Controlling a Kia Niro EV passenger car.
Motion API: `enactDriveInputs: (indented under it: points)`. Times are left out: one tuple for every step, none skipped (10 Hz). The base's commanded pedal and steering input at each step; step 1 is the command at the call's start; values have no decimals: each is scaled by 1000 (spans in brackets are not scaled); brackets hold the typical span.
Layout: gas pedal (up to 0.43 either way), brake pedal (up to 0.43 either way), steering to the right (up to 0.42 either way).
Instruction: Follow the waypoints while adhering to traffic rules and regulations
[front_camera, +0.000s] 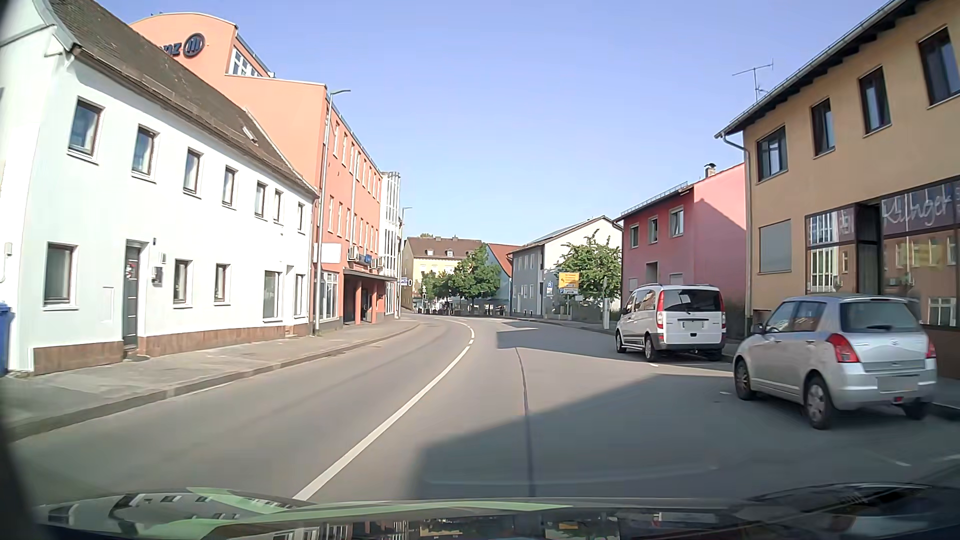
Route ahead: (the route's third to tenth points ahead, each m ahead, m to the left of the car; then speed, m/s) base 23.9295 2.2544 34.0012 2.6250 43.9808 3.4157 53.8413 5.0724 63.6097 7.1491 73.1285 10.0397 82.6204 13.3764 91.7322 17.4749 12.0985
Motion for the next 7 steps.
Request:
enactDriveInputs:
  points:
    - [8, 0, -1]
    - [8, 0, -2]
    - [20, 0, -3]
    - [20, 0, -3]
    - [20, 0, -3]
    - [28, 0, -4]
    - [28, 0, -3]
